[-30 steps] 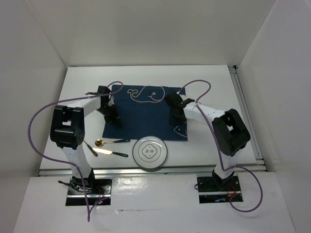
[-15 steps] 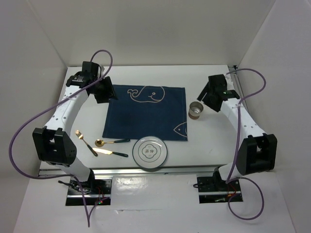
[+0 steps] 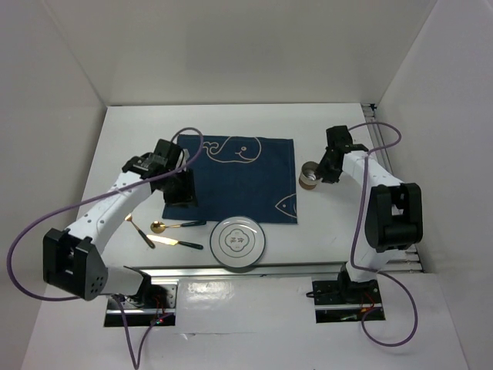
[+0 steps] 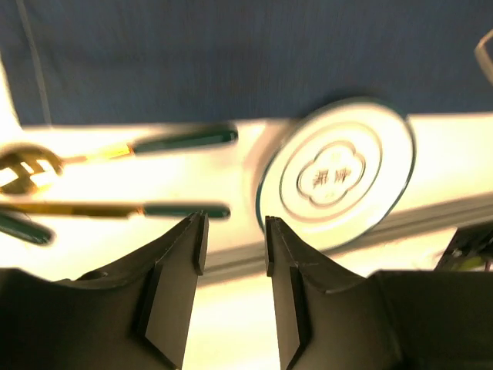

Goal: Set the dinner table for one person

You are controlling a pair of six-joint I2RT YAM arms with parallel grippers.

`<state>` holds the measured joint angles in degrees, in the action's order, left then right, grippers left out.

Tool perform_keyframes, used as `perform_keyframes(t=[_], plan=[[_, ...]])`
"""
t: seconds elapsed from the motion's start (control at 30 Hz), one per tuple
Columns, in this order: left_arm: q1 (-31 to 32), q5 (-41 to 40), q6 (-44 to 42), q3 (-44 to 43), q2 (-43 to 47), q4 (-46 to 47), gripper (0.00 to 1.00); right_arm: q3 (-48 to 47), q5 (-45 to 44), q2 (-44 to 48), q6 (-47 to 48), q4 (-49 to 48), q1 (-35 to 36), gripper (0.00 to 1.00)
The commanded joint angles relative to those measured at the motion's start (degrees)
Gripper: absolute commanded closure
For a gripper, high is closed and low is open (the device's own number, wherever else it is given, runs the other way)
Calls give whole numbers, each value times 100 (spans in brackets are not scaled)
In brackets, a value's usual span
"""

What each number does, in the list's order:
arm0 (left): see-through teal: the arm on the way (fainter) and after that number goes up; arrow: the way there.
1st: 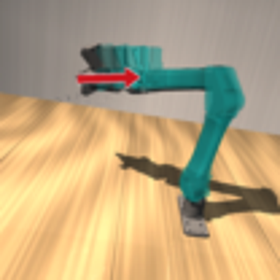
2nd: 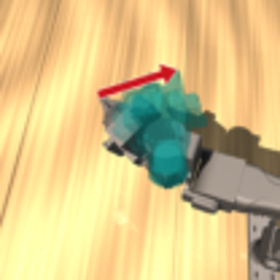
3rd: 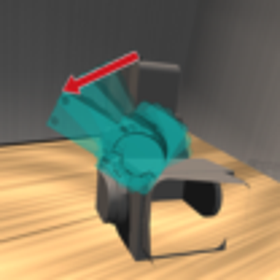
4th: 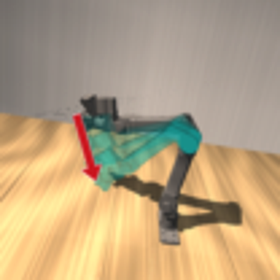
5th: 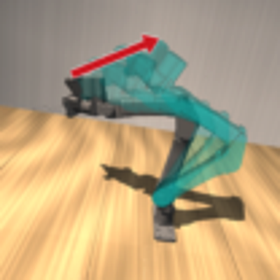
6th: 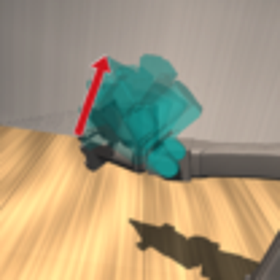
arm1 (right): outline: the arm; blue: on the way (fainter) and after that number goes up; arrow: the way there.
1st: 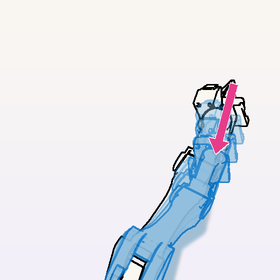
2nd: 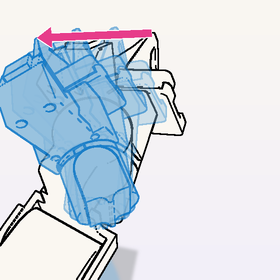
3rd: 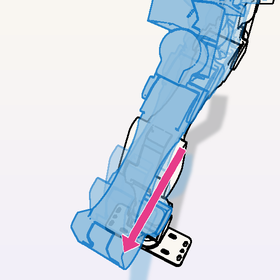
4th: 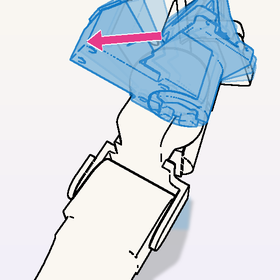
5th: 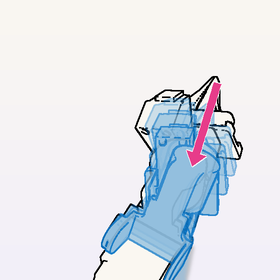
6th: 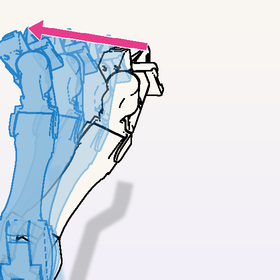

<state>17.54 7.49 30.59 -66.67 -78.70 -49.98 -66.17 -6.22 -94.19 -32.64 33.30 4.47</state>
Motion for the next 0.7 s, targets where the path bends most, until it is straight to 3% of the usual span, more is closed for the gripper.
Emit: perform_keyframes(t=[0.0, 0.07, 0.2, 0.27, 0.47, 0.6, 0.67], plan=[[267, -28, 351, 435, 504, 101, 48, -132, 43, -99, 74, -359, -16, 74], [442, -28, 351, 629, 688, 102, 48, -273, -204, -99, 74, -359, -16, 99], [688, -142, 492, 822, 803, 154, 47, -791, -467, 102, 267, -149, 88, 100], [750, -142, 693, 1032, 865, 260, 54, -1220, -635, 103, 267, -87, 325, 100], [961, 218, 1273, 1569, 988, 805, 55, -2390, -275, -792, 539, -17, 634, 100], [1286, 26, 1493, 1675, 733, 744, 50, -3708, -275, -1820, 601, 282, 844, 100], [1349, -27, 1582, 1754, 733, 796, 41, -4077, -275, -2356, 601, 423, 845, 100]])
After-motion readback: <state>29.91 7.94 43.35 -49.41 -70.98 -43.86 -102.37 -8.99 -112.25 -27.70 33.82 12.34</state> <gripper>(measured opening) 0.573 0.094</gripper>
